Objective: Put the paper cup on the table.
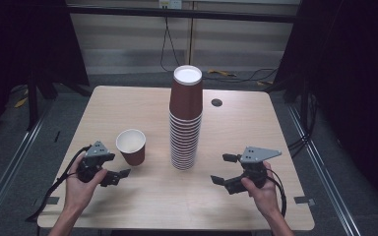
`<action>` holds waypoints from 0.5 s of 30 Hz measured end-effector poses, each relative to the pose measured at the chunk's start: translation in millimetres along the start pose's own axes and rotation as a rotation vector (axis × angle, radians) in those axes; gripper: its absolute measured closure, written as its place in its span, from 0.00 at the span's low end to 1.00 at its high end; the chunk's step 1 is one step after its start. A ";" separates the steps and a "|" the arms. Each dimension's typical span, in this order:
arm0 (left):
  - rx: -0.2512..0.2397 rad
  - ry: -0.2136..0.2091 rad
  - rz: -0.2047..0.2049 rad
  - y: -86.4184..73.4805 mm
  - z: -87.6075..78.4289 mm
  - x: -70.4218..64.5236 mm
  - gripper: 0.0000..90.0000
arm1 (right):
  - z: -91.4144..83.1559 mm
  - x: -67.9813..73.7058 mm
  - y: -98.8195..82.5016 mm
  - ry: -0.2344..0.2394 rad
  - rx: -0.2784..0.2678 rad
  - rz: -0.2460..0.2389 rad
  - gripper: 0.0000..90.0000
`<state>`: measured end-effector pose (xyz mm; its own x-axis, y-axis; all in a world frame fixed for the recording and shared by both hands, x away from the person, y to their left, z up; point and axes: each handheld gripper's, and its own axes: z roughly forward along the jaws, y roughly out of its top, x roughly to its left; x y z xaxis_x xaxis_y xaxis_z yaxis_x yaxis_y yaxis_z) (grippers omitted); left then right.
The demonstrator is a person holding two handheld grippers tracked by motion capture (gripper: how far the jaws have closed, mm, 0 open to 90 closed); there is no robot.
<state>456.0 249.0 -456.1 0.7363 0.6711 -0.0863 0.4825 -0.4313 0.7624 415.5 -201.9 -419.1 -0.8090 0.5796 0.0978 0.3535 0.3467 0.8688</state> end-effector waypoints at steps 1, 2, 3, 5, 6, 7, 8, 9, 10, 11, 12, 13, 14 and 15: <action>-0.008 0.001 -0.003 -1.7 -1.3 -3.5 0.18 | 0.0 0.0 -0.1 -0.001 -0.001 0.002 0.15; -0.010 0.002 0.010 -3.2 -3.2 -5.9 0.18 | -0.3 0.2 -0.2 -0.002 -0.003 0.004 0.15; -0.011 -0.001 0.011 -4.4 -4.5 -8.0 0.18 | -0.7 0.2 -0.3 -0.006 -0.004 0.003 0.15; -0.019 -0.003 0.014 -6.9 -10.2 -12.1 0.18 | -0.9 0.0 -0.6 -0.010 -0.009 0.007 0.15; -0.026 0.000 0.015 -7.8 -13.3 -13.9 0.18 | -1.1 -0.2 -0.9 -0.013 -0.012 0.010 0.15; -0.031 0.012 0.011 -8.5 -16.5 -16.2 0.18 | -1.2 -0.2 -1.3 -0.016 -0.015 0.013 0.15; -0.038 0.021 0.016 -9.1 -19.7 -19.2 0.18 | -1.1 -0.2 -1.5 -0.018 -0.016 0.014 0.15; -0.044 0.023 0.017 -9.4 -21.2 -21.1 0.18 | -0.9 0.0 -1.8 -0.018 -0.016 0.018 0.15; -0.056 0.020 0.010 -10.1 -22.9 -23.8 0.18 | -0.7 0.3 -2.0 -0.017 -0.017 0.019 0.15; -0.068 0.003 -0.006 -11.2 -24.0 -26.8 0.18 | -0.1 0.4 -2.4 -0.015 -0.020 0.020 0.15; -0.070 -0.001 -0.013 -12.1 -24.4 -28.7 0.18 | 0.4 1.1 -3.0 -0.018 -0.016 0.020 0.15; -0.077 -0.002 -0.032 -13.3 -24.1 -30.5 0.18 | 0.4 1.9 -4.0 -0.020 -0.011 0.020 0.15; -0.090 -0.005 -0.047 -14.9 -23.5 -31.9 0.18 | 0.3 2.5 -5.2 -0.021 -0.010 0.022 0.15; -0.104 -0.006 -0.059 -16.6 -22.6 -33.5 0.18 | 0.1 3.3 -7.2 -0.022 -0.007 0.026 0.15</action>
<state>412.7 247.3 -451.4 0.7111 0.6898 -0.1361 0.4734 -0.3265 0.8181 410.3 -202.4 -425.1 -0.7891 0.6043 0.1100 0.3710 0.3263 0.8694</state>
